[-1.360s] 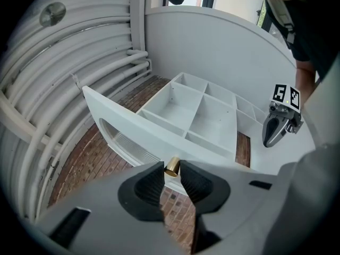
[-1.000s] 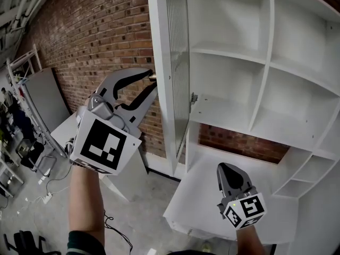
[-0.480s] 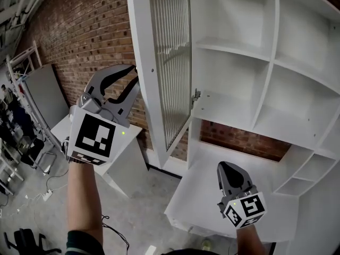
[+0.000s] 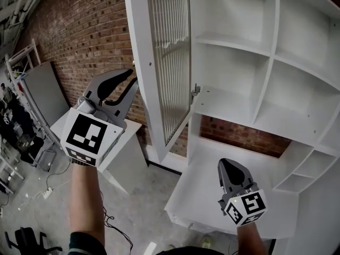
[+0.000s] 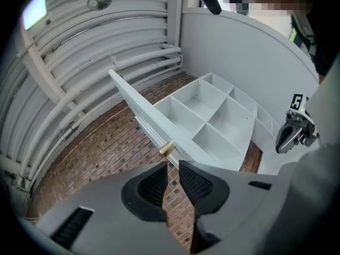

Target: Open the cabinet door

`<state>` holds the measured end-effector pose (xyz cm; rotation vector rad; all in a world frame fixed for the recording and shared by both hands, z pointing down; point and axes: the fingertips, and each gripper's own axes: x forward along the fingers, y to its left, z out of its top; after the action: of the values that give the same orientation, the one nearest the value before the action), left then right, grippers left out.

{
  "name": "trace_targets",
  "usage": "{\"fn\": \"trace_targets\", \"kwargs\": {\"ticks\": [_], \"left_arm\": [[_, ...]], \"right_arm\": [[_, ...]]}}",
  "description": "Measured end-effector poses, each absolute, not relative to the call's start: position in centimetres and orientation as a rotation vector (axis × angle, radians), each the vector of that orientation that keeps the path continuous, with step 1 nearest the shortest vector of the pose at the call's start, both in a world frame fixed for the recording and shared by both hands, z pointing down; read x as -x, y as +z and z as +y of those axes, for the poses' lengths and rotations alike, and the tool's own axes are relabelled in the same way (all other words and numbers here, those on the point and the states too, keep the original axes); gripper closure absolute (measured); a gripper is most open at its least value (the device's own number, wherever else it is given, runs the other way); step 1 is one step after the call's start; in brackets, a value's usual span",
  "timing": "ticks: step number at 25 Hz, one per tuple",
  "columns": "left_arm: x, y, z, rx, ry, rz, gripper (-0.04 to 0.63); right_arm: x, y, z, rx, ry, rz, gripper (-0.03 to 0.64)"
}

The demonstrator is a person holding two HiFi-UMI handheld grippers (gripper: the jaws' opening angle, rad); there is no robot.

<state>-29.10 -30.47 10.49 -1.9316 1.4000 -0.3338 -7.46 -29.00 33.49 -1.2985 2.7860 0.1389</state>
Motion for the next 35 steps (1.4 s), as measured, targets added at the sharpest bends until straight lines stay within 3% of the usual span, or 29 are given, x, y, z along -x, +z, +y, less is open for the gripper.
{"fn": "trace_targets", "kwargs": {"ticks": [13,35], "left_arm": [[32.6,16.3,-27.7,2.09,-0.091,1.676,0.566],[30.1,29.5,-22.9,2.376,0.064,1.869,0.588]], "right_arm": [[8.2,33.6,-28.8,1.264,0.136,2.812,0.614],[9.9,34.1,-27.3,1.221,0.175,2.84,0.614]]}}
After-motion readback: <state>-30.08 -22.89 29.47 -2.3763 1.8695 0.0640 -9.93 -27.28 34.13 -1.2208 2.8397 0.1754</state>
